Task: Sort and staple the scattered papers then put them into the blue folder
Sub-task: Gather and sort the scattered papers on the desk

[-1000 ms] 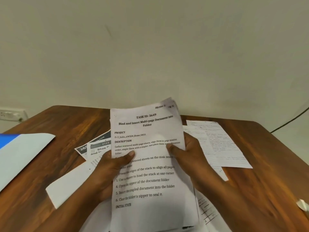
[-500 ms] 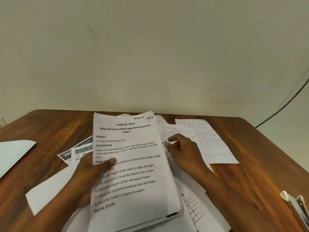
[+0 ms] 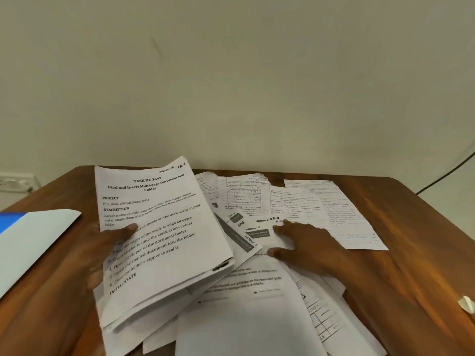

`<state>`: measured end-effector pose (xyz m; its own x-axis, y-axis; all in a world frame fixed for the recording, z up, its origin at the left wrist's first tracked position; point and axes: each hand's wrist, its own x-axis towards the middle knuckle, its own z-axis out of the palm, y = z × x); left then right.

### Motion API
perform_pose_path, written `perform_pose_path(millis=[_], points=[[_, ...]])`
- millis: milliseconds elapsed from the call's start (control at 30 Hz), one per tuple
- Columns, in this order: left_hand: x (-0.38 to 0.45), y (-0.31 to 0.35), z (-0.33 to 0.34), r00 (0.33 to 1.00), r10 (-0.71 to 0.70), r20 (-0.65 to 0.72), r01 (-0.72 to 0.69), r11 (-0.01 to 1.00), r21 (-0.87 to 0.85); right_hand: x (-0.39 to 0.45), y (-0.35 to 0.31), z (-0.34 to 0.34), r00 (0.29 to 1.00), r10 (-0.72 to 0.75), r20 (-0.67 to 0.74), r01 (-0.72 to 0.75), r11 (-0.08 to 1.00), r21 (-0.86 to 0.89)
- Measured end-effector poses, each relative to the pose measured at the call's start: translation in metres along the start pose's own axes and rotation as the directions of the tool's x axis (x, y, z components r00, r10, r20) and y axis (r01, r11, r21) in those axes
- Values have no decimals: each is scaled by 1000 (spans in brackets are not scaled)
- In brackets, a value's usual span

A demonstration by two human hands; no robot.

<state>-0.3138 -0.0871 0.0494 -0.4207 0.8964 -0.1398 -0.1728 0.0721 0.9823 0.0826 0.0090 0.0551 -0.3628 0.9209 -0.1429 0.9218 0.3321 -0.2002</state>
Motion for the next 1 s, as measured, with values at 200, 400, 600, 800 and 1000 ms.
perform_pose_path(millis=[200, 400, 600, 800, 1000], points=[[3, -6, -11, 999, -50, 1, 50, 996, 73, 4, 28, -14, 999, 33, 39, -34, 999, 26], [4, -7, -13, 999, -49, 2, 48, 994, 101, 3, 29, -23, 996, 93, 1, -93, 994, 50], [0, -7, -8, 999, -38, 14, 36, 990, 140, 3, -8, -11, 978, 54, -199, -25, 989, 146], [7, -12, -12, 999, -44, 17, 41, 987, 152, 4, -34, 22, 972, 75, -223, -14, 964, 264], [10, -17, -12, 997, -64, 34, 60, 992, 114, 10, -29, 28, 960, 141, -243, -9, 880, 475]])
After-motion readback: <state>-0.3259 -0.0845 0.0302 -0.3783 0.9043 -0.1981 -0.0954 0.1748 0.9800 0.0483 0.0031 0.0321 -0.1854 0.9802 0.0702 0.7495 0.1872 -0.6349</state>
